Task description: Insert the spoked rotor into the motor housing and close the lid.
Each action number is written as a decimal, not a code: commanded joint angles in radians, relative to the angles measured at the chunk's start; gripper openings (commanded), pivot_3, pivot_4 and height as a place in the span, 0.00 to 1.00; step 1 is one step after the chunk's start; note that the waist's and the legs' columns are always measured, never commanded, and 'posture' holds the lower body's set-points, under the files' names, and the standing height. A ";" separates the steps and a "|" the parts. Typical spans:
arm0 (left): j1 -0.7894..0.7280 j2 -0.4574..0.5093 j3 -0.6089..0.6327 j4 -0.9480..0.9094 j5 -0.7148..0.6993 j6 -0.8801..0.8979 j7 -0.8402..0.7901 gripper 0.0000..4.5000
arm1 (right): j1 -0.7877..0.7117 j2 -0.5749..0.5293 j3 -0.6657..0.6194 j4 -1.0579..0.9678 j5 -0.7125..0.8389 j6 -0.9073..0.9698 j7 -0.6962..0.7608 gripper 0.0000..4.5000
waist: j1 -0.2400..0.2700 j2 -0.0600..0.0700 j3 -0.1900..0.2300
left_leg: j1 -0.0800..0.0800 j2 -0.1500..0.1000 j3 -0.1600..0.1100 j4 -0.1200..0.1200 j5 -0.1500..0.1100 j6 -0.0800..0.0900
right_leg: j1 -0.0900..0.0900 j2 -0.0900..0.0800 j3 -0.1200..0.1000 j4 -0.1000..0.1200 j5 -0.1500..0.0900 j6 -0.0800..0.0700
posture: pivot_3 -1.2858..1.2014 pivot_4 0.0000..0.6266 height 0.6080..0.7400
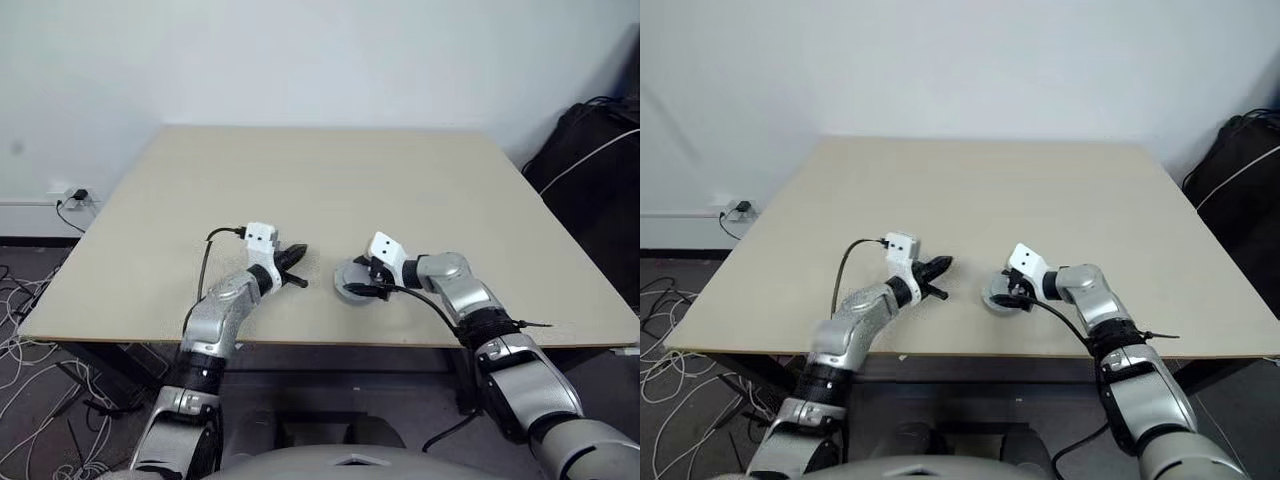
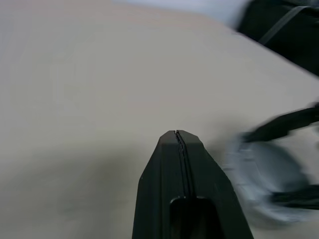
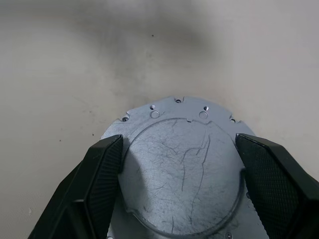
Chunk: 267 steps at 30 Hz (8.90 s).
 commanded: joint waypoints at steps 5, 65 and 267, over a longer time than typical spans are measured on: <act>-0.103 -0.013 -0.031 0.079 -0.054 0.129 -0.102 0.00 | 0.034 0.003 -0.005 -0.047 -0.007 0.034 -0.029 0.73 | -0.003 0.000 0.000 | 0.001 0.000 -0.001 0.000 0.000 0.000 | 0.000 0.001 0.001 0.000 0.000 0.000 | 0.52 0.00 1.00; -0.259 -0.131 -0.094 0.408 0.090 0.195 -0.026 0.00 | 0.296 -0.155 -0.316 -0.581 0.248 0.388 -0.144 1.00 | 0.023 -0.001 0.000 | -0.009 -0.002 -0.005 -0.006 -0.002 0.002 | -0.002 -0.006 0.000 -0.016 0.002 0.003 | 0.52 0.00 1.00; 0.228 -0.169 0.307 -0.072 -1.030 -0.119 0.367 0.48 | 0.562 0.032 -0.014 -0.998 0.433 0.463 -0.490 1.00 | 0.009 0.000 0.007 | -0.020 -0.002 0.002 -0.003 -0.001 0.007 | -0.014 0.006 0.002 -0.020 0.007 0.007 | 0.52 0.00 1.00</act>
